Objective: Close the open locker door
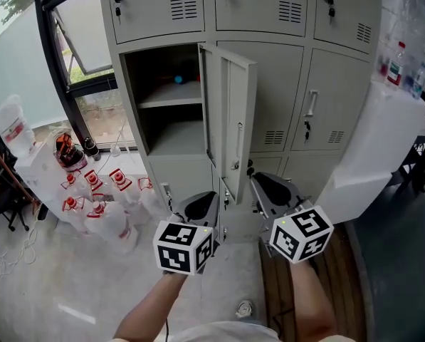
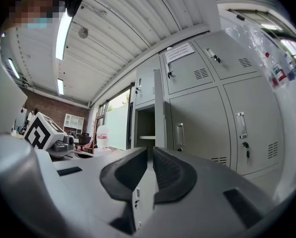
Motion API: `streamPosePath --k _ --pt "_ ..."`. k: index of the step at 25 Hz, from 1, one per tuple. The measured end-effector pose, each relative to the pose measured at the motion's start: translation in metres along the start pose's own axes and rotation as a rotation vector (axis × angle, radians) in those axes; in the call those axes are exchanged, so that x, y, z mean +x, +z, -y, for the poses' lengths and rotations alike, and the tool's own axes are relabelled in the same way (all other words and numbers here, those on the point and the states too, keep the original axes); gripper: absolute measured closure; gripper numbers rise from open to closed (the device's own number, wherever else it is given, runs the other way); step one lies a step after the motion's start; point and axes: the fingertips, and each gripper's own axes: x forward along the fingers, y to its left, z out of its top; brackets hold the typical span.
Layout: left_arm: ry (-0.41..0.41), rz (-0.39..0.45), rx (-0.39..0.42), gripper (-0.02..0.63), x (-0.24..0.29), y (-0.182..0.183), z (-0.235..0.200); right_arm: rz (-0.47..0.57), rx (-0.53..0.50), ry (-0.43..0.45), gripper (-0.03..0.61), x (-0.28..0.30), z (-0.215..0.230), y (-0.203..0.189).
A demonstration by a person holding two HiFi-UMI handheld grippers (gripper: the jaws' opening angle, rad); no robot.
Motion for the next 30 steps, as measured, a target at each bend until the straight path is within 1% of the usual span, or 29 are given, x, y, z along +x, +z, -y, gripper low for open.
streamPosePath --k 4,6,9,13,19,26,30 --pt "0.04 0.001 -0.008 0.607 0.02 0.004 -0.008 -0.006 -0.006 0.07 0.534 0.015 0.015 0.001" --pt "0.063 -0.001 -0.012 0.607 0.027 0.005 -0.013 -0.008 -0.008 0.11 0.532 0.022 0.018 0.001" --pt "0.095 0.0 -0.016 0.607 0.037 0.006 -0.019 -0.001 -0.014 0.182 0.507 0.031 0.02 0.002" --pt "0.135 0.006 -0.02 0.607 0.046 0.009 -0.024 0.019 -0.03 0.28 0.494 0.038 0.024 0.004" --pt "0.191 0.006 -0.031 0.607 0.055 0.009 -0.03 0.035 0.007 0.392 0.463 0.048 0.032 0.004" --pt "0.252 0.011 -0.047 0.607 0.059 0.008 -0.035 0.041 0.017 0.505 0.455 0.058 0.036 0.006" --pt "0.29 0.012 -0.058 0.607 0.057 0.004 -0.04 0.047 -0.018 0.575 0.449 0.061 0.028 0.006"
